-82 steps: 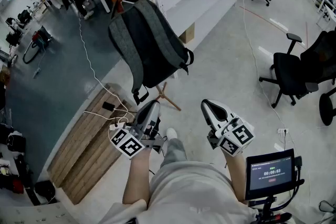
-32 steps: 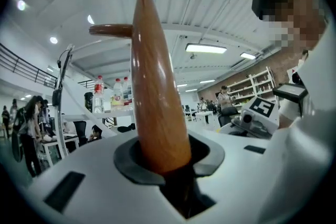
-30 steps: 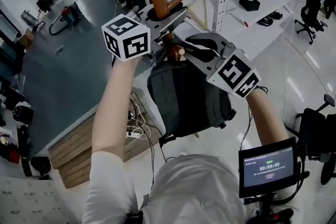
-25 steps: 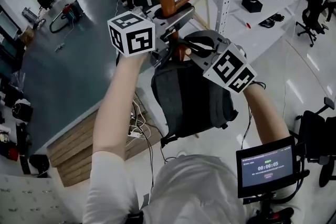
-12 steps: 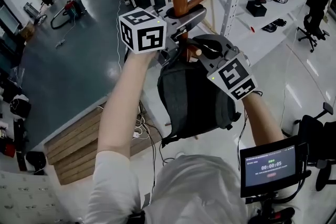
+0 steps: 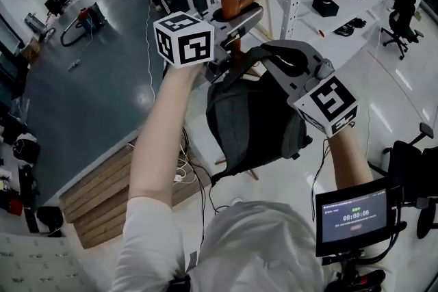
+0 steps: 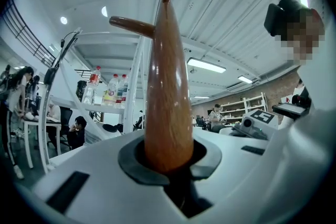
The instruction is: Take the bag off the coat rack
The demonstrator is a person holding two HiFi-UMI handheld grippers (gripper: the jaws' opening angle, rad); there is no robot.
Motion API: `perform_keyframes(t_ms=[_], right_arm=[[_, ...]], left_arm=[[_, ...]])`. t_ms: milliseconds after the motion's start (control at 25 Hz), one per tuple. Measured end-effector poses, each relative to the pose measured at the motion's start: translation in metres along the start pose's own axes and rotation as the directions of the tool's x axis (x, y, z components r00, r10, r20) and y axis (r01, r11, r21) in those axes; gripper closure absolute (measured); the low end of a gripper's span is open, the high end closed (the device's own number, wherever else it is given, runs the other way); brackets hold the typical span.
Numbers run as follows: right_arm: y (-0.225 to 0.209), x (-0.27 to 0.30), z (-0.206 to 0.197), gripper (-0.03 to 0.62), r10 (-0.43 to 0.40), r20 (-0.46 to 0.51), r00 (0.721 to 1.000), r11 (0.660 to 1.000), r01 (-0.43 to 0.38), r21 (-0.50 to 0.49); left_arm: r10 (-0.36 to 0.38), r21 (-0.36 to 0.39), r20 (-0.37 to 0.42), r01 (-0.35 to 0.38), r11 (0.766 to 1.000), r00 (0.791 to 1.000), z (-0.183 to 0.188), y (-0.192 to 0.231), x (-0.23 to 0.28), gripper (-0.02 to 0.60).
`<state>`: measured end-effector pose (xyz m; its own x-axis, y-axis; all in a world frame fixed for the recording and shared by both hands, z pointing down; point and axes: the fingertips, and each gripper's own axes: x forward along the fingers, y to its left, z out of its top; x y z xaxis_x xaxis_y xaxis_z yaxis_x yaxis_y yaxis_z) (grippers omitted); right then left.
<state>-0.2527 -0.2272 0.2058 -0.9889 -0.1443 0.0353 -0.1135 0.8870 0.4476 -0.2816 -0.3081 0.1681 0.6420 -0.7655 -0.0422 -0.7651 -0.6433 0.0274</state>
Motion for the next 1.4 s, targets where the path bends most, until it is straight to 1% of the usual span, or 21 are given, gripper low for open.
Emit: perform_keyframes(t_ms=[80, 160, 320, 480, 560, 640, 800, 920, 1000, 1080, 1120, 1240, 1320, 1400], right_arm=[[0.003, -0.012, 0.01, 0.551, 0.017, 0.031, 0.999, 1.0, -0.017, 0.004], [0.003, -0.026, 0.007, 0.551, 0.013, 0.041, 0.999, 0.999, -0.014, 0.034], [0.001, -0.065, -0.014, 0.551, -0.045, 0.033, 0.998, 0.986, 0.039, 0.159], [0.005, -0.104, -0.043, 0.551, -0.122, -0.005, 0.993, 0.952, 0.119, 0.282], [0.012, -0.12, -0.063, 0.551, -0.145, -0.04, 0.989, 0.932, 0.15, 0.329], [0.021, -0.132, -0.083, 0.551, -0.164, -0.085, 0.983, 0.916, 0.184, 0.356], [0.031, -0.152, -0.123, 0.549, -0.219, -0.201, 0.955, 0.888, 0.281, 0.364], [0.036, -0.17, -0.144, 0.549, -0.261, -0.278, 0.924, 0.871, 0.35, 0.345], [0.034, -0.183, -0.154, 0.551, -0.292, -0.319, 0.902, 0.855, 0.396, 0.335], [0.029, -0.196, -0.162, 0.55, -0.318, -0.351, 0.881, 0.837, 0.435, 0.332], [0.027, -0.203, -0.165, 0.551, -0.329, -0.363, 0.872, 0.829, 0.451, 0.331], [0.022, -0.218, -0.172, 0.551, -0.356, -0.386, 0.851, 0.806, 0.488, 0.334], [0.02, -0.224, -0.175, 0.549, -0.367, -0.392, 0.844, 0.797, 0.502, 0.336], [0.018, -0.228, -0.177, 0.551, -0.374, -0.392, 0.84, 0.792, 0.51, 0.337]], left_arm=[[0.016, -0.007, 0.007, -0.016, 1.0, 1.0, 0.0, 0.007, -0.004, 0.525], [0.024, -0.015, 0.013, -0.024, 1.0, 1.0, 0.0, 0.012, -0.009, 0.525], [0.025, -0.018, 0.023, -0.025, 1.0, 0.999, 0.002, 0.011, -0.018, 0.525], [0.037, -0.014, 0.024, -0.036, 0.999, 0.999, 0.003, 0.007, -0.018, 0.525], [0.06, -0.008, 0.025, -0.06, 0.998, 0.998, 0.003, 0.008, -0.018, 0.525], [0.099, 0.015, 0.033, -0.1, 0.995, 0.994, 0.003, 0.012, -0.022, 0.525], [0.176, 0.074, 0.091, -0.183, 0.98, 0.98, 0.002, 0.016, -0.033, 0.523], [0.2, 0.105, 0.116, -0.213, 0.971, 0.973, 0.002, 0.002, -0.04, 0.51], [0.195, 0.131, 0.115, -0.209, 0.969, 0.974, 0.003, -0.006, -0.042, 0.461], [0.182, 0.141, 0.114, -0.197, 0.97, 0.977, 0.004, -0.012, -0.042, 0.368], [0.18, 0.14, 0.114, -0.195, 0.971, 0.977, 0.004, -0.014, -0.043, 0.342], [0.209, 0.138, 0.121, -0.225, 0.965, 0.97, 0.007, -0.016, -0.049, 0.328], [0.232, 0.121, 0.126, -0.247, 0.961, 0.964, 0.008, -0.015, -0.053, 0.318], [0.251, 0.122, 0.123, -0.266, 0.956, 0.96, 0.006, -0.015, -0.059, 0.313]])
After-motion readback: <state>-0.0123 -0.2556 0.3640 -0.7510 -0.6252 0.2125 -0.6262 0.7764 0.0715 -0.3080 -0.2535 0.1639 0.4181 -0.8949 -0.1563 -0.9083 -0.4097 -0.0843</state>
